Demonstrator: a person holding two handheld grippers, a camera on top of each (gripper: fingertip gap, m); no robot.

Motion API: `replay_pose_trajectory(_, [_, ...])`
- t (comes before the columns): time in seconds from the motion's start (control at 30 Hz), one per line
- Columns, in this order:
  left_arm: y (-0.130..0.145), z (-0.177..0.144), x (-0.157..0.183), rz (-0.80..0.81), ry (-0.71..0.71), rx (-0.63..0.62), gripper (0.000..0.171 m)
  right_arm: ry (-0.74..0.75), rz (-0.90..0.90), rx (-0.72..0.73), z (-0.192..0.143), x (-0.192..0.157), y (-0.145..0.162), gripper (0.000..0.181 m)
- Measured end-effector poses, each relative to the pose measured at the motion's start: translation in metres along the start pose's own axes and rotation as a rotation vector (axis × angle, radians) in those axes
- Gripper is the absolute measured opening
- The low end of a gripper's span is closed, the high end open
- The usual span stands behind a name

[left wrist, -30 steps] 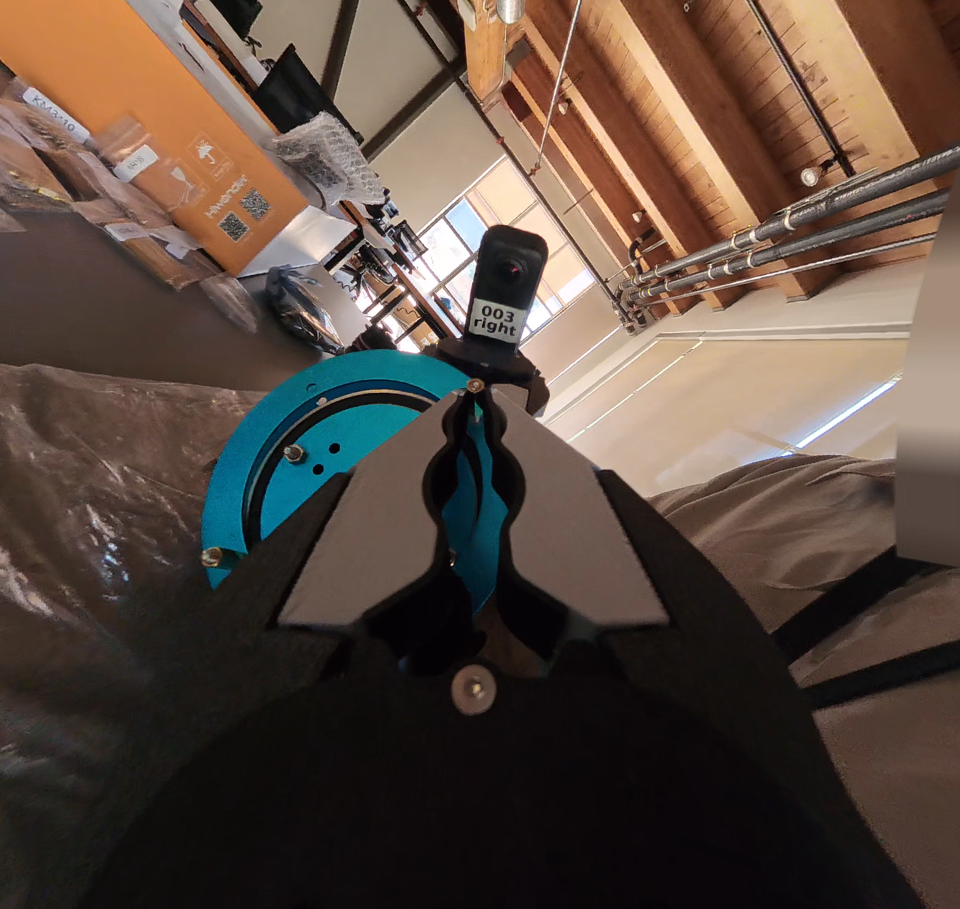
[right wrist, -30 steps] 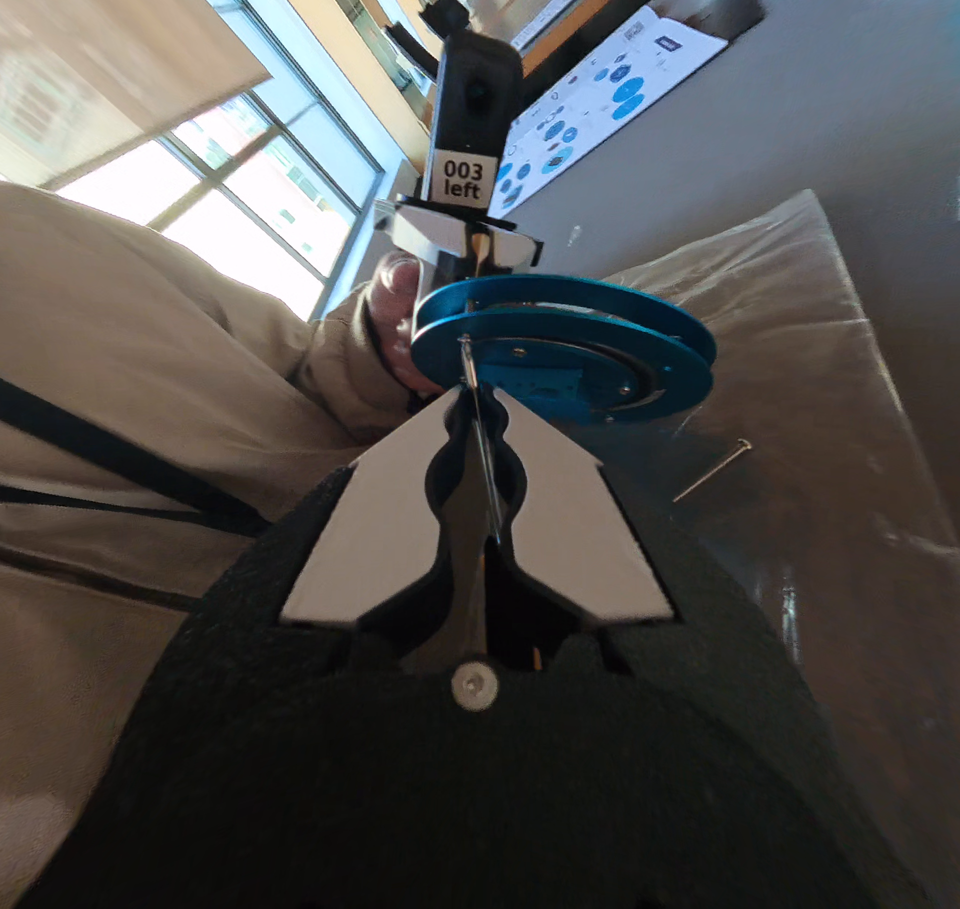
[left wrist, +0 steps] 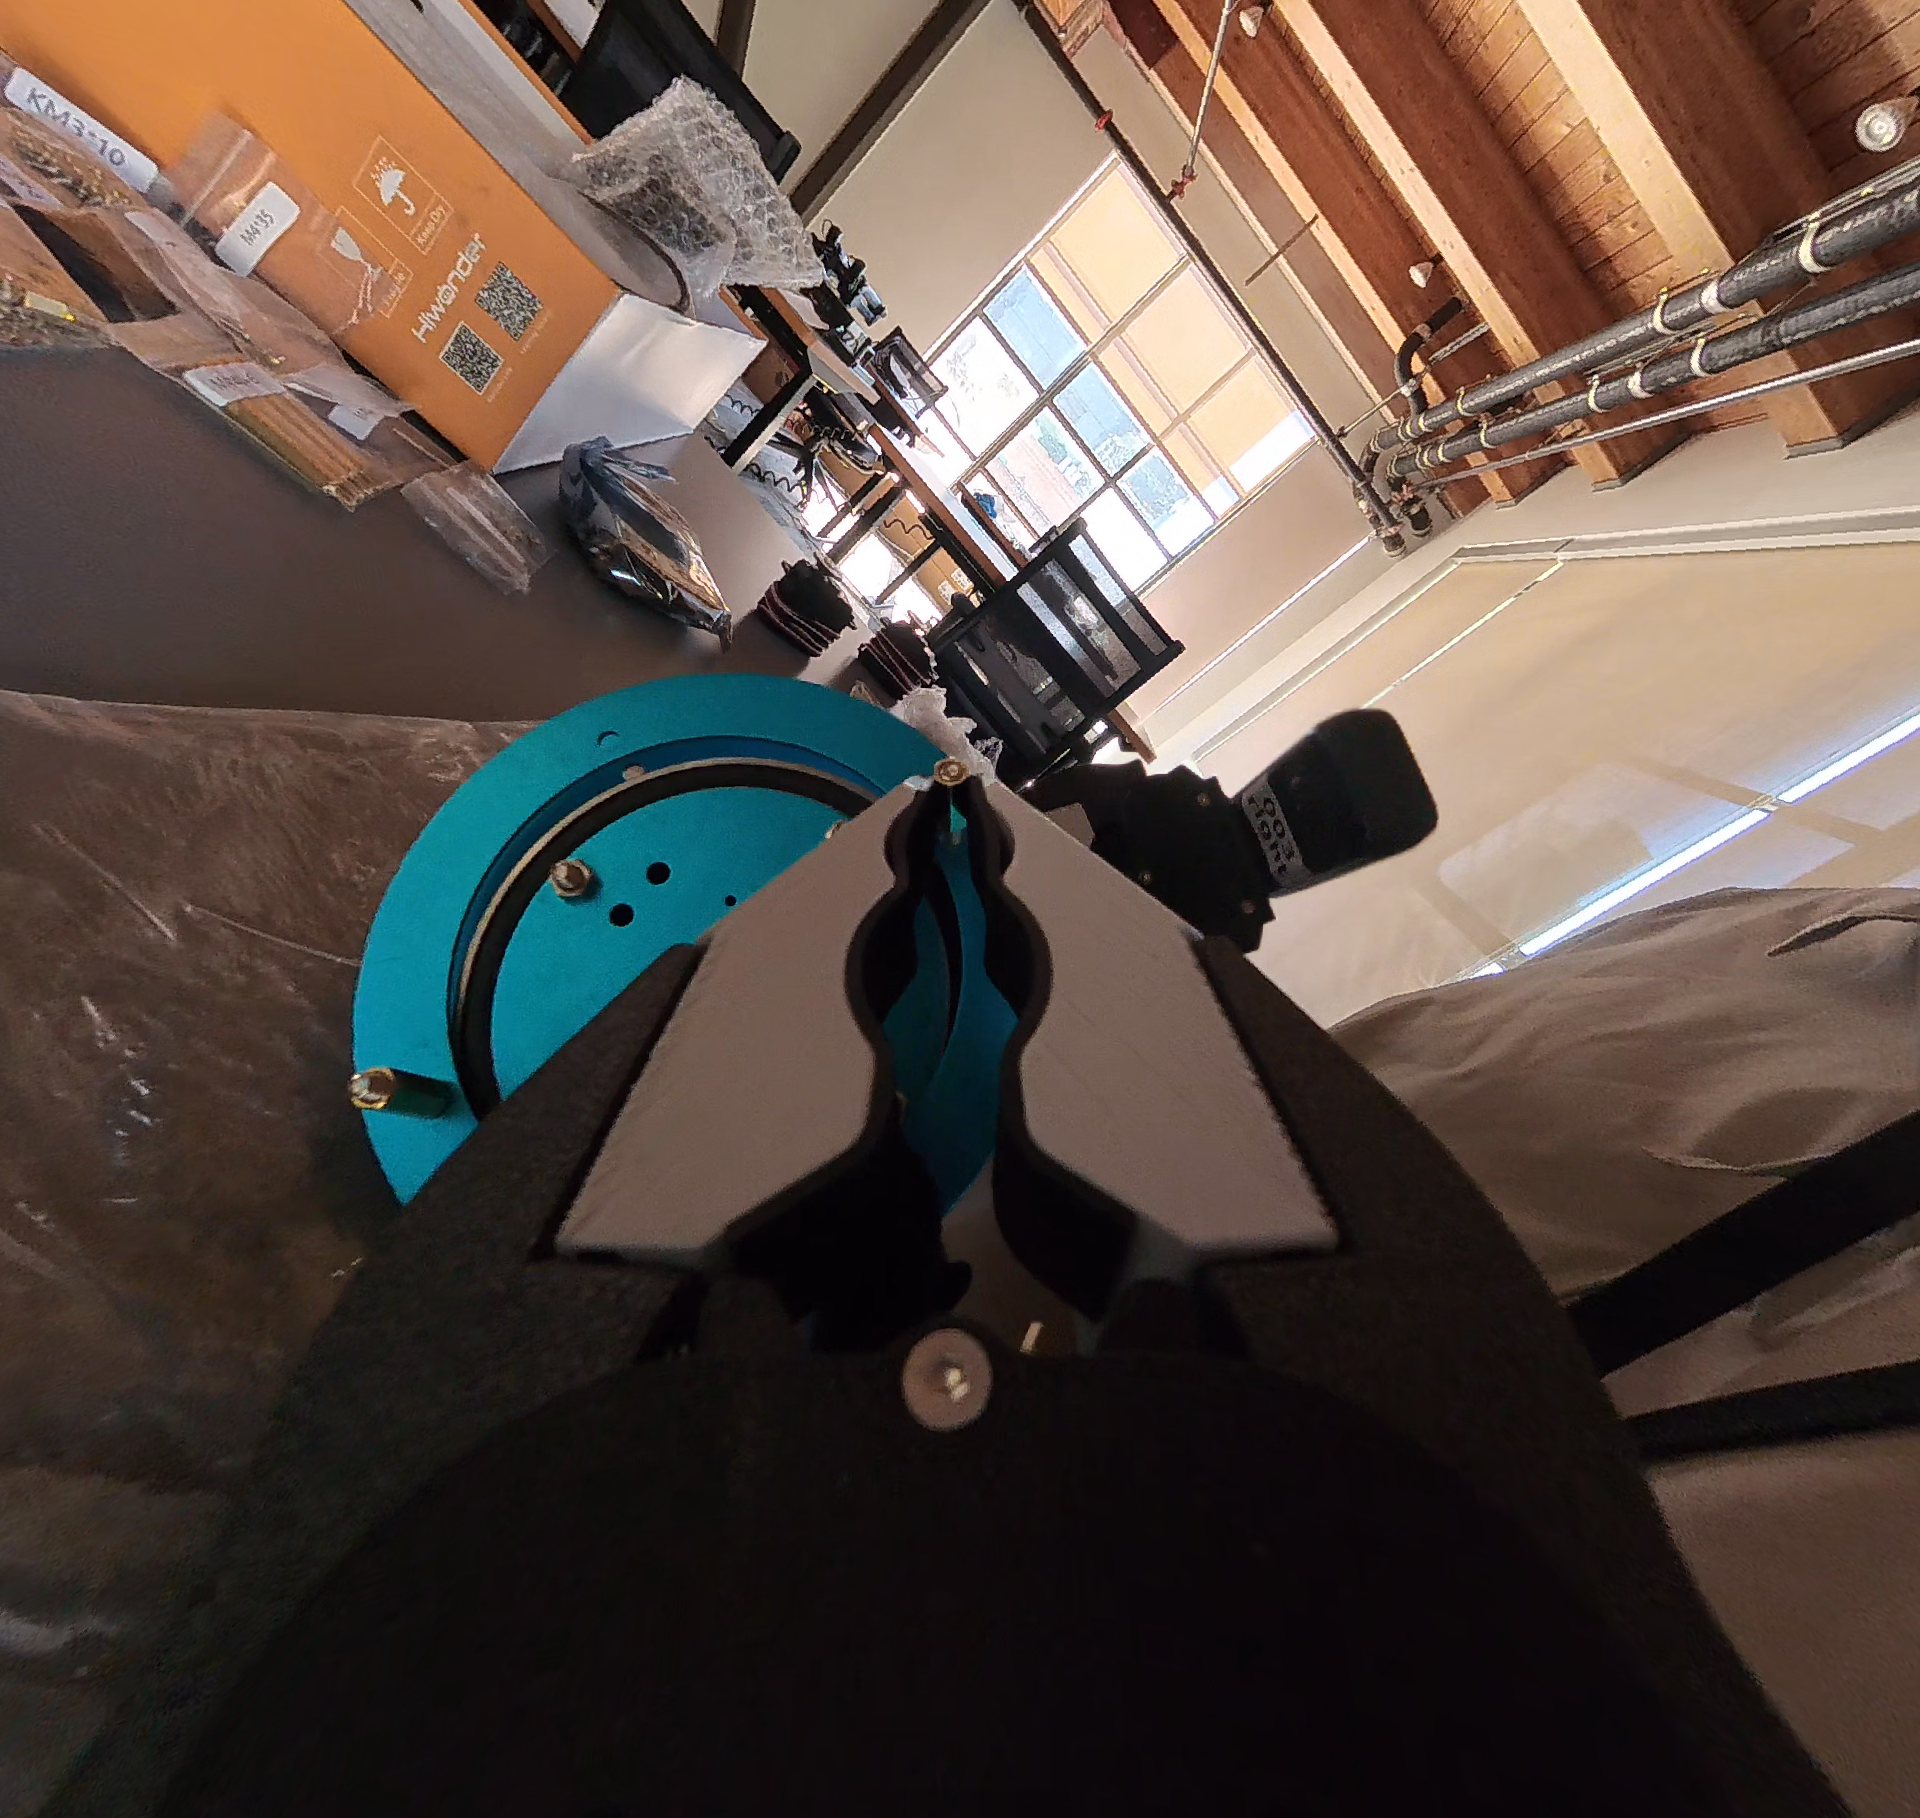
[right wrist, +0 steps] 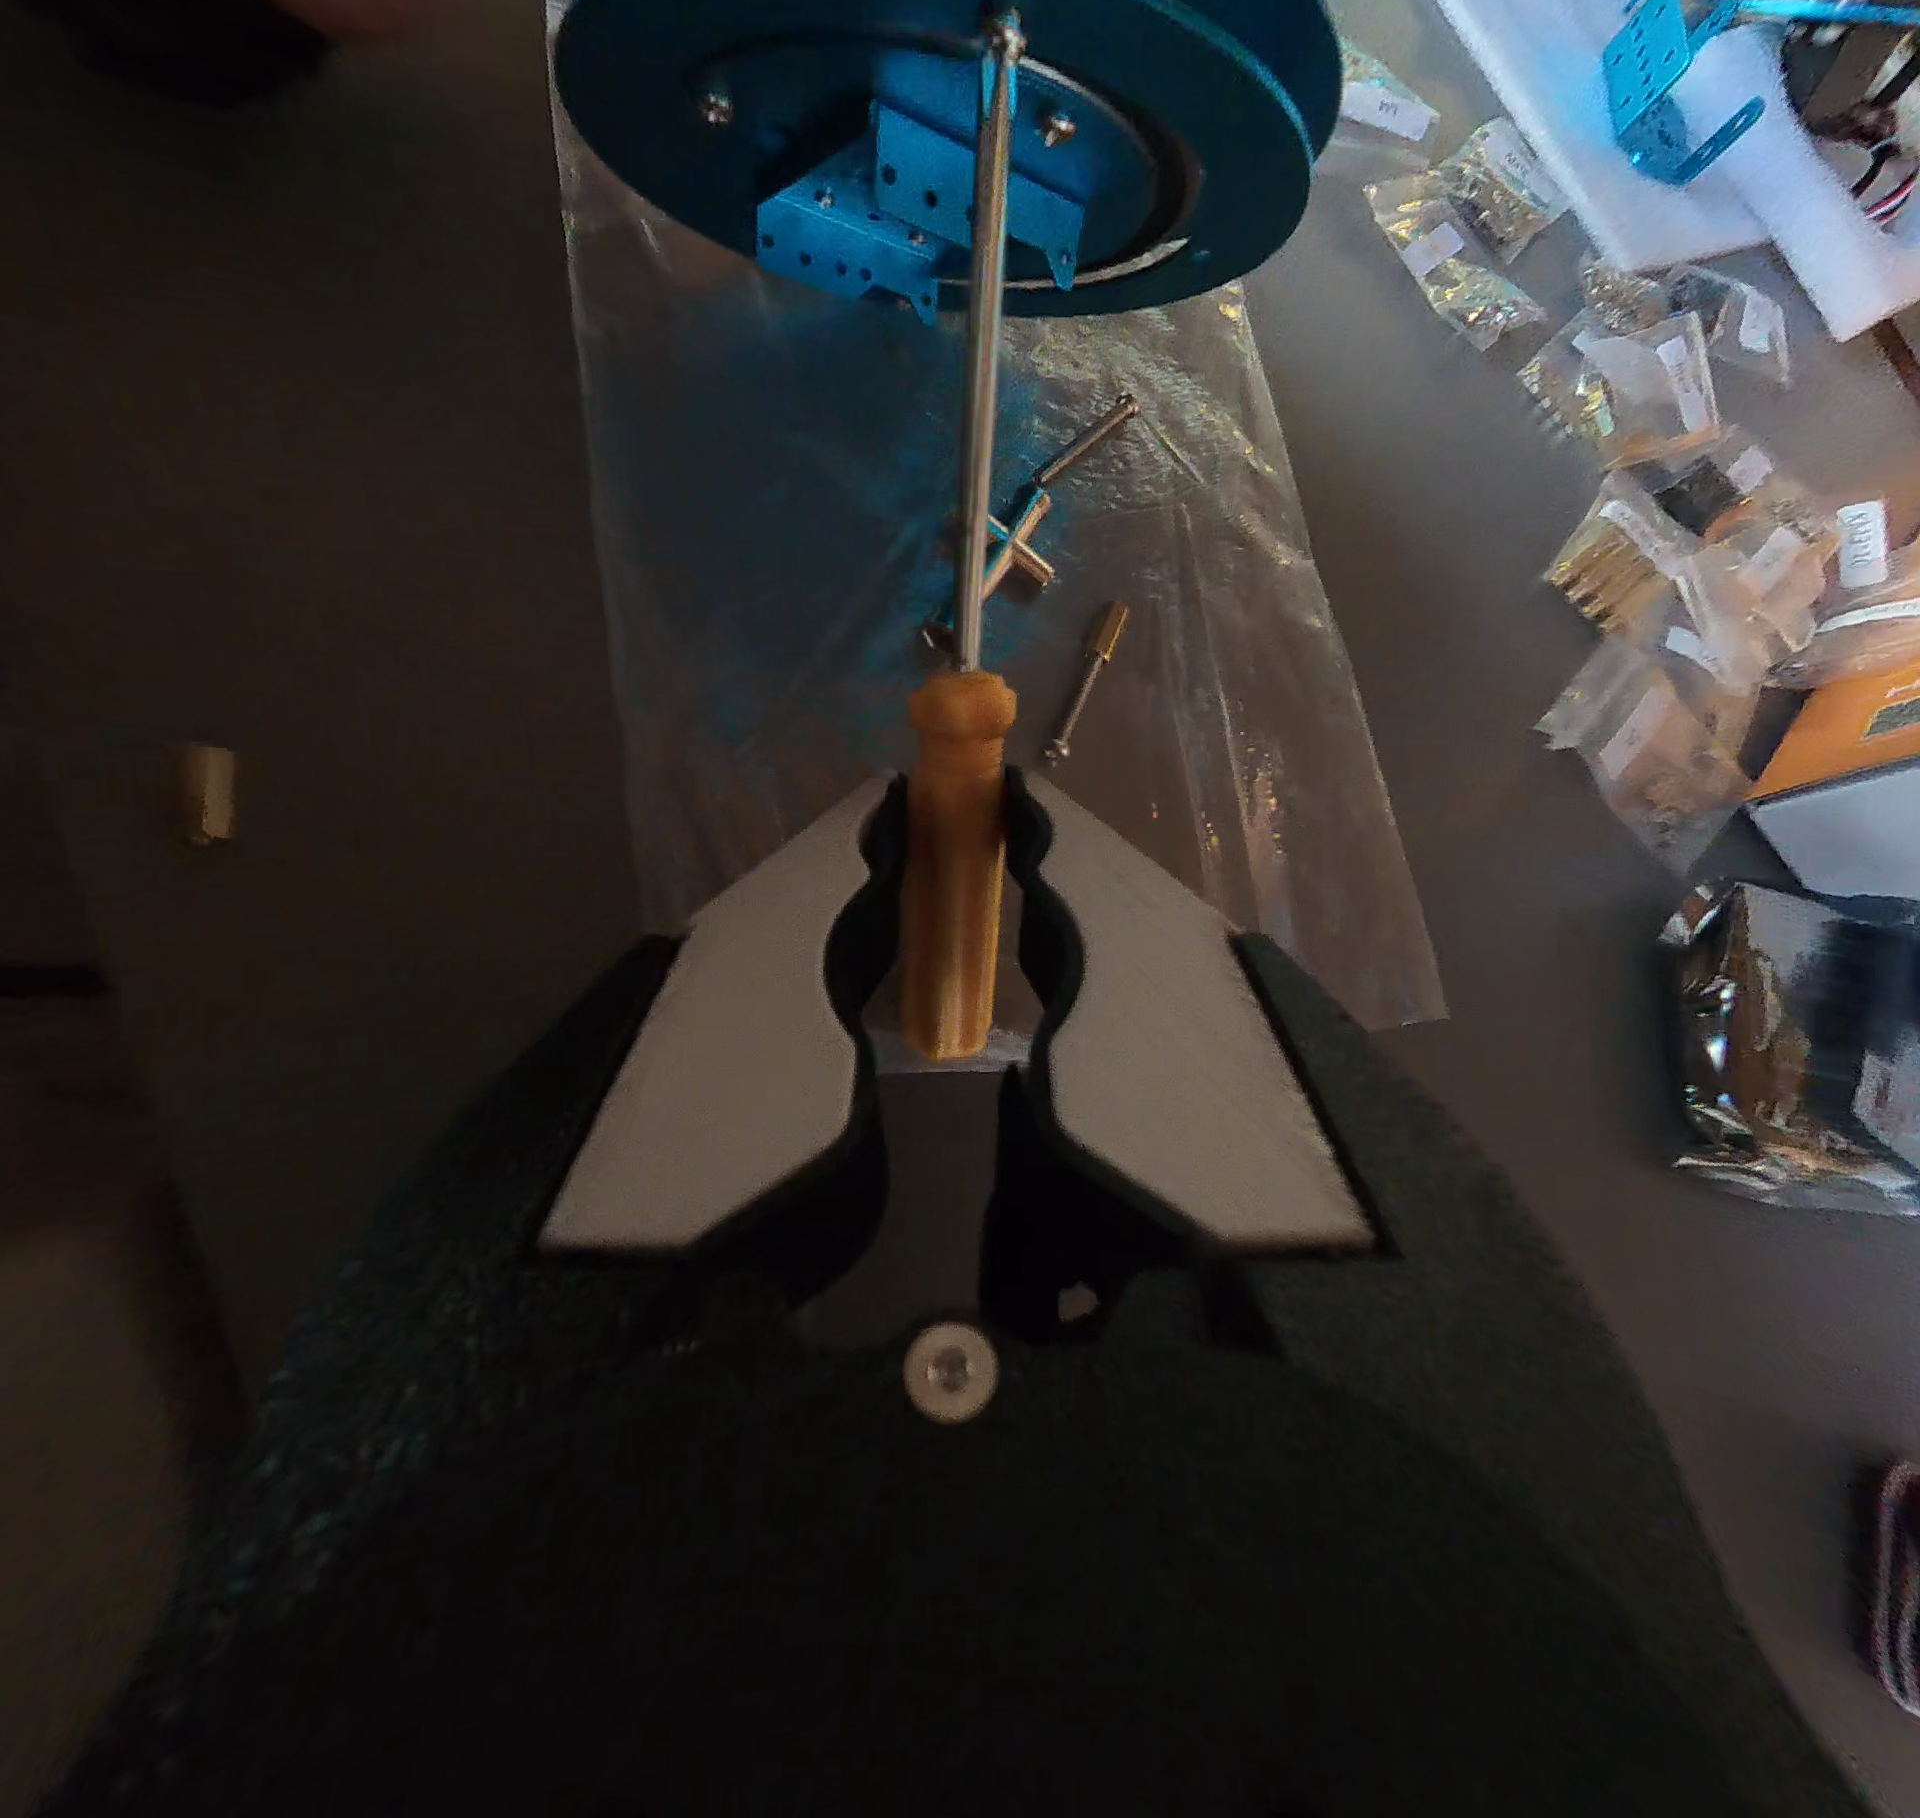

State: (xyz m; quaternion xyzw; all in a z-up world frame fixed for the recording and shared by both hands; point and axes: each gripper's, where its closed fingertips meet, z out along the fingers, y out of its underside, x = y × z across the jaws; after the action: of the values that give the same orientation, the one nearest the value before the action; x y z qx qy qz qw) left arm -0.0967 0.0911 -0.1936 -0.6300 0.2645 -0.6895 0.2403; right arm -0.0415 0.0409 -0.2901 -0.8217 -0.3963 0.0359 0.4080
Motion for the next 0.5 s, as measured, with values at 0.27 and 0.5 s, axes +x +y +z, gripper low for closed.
replay_pose_trajectory(0.27, [-0.018, -0.021, 0.017, -0.053, 0.172, 0.099, 0.003, -0.588, 0.471, 0.176, -0.033, -0.033, -0.046, 0.017])
replay_pose_trajectory(0.5, [-0.037, -0.033, 0.049, -0.092, 0.398, 0.187, 0.003, -1.173, 0.865, 0.274, -0.07, -0.055, -0.09, 0.016])
